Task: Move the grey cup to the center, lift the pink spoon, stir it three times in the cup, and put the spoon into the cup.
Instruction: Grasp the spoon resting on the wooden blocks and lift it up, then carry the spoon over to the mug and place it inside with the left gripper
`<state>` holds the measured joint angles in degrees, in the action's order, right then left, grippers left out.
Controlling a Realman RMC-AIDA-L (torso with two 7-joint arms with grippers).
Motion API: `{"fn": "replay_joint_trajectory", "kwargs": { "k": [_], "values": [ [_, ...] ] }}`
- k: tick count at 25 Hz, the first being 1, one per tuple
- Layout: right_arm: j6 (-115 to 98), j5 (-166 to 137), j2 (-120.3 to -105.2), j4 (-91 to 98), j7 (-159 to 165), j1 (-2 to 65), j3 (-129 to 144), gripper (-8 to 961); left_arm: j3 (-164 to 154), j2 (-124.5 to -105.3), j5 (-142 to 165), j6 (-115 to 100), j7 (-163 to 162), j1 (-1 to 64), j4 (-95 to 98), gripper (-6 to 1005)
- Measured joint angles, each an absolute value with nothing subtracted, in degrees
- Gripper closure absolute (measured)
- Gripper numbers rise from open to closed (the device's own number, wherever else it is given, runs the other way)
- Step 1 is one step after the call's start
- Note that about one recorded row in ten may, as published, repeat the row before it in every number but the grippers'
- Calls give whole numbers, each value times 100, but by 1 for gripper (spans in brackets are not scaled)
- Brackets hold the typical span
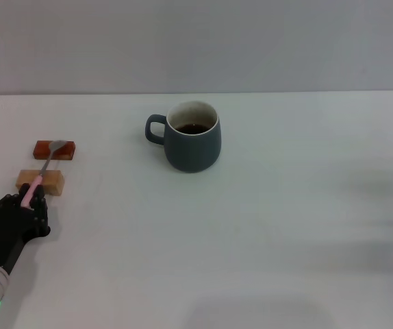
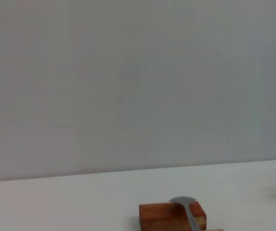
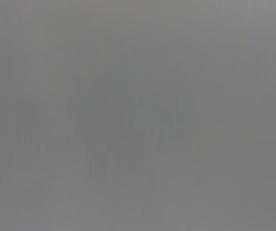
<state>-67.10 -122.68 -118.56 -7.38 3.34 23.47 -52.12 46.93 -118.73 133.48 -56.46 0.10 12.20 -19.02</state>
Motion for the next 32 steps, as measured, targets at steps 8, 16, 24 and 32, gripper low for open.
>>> {"fn": "replay_joint_trajectory", "kwargs": {
  "k": [8, 16, 24, 32],
  "values": [
    [-6706, -12269, -11856, -738, 333, 2345, -5212, 954, 4659, -11845, 13375, -5877, 24, 1220, -2030, 820],
    [-6709, -12269, -11856, -739, 334, 2333, -5241, 955, 4667, -11710, 13394, -5612, 503, 1085, -2755, 819],
    [-6724, -12270, -11856, -761, 334, 2326, -5255, 955, 4917, -10989, 13733, -4211, 506, 829, -4623, 818],
    [-6749, -12260, -11857, -765, 334, 2298, -5256, 954, 6206, -10695, 15179, -2417, 491, 85, -6849, 816]
  ]
}}
